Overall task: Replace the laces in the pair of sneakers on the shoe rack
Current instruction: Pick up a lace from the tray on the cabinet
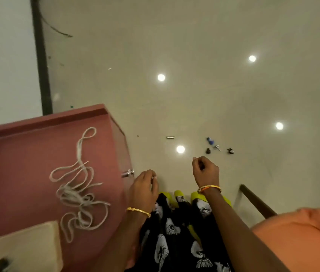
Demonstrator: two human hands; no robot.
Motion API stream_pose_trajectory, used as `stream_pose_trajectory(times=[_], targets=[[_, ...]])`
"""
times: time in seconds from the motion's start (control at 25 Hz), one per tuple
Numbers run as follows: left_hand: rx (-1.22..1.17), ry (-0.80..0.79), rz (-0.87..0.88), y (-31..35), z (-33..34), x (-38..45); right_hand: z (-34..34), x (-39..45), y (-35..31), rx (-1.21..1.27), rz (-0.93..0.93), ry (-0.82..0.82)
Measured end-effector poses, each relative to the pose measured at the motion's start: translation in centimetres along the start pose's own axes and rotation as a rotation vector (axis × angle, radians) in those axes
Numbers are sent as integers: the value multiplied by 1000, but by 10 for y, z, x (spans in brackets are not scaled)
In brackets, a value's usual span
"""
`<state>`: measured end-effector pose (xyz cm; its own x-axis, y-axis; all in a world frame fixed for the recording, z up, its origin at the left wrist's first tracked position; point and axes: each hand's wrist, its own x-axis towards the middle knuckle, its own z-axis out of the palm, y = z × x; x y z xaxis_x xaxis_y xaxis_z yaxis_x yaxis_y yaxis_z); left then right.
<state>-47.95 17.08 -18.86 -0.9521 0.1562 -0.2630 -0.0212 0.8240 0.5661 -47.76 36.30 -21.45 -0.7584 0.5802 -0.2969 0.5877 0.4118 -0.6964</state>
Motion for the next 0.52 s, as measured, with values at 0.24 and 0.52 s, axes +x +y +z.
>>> stream_pose_trajectory(times=[0.24,0.52], targets=[[139,-235,15,6,90,79,-11,76,90,-37,289,10],[471,-509,-18,-41,240,218,70,187,231,-147,376,-117]])
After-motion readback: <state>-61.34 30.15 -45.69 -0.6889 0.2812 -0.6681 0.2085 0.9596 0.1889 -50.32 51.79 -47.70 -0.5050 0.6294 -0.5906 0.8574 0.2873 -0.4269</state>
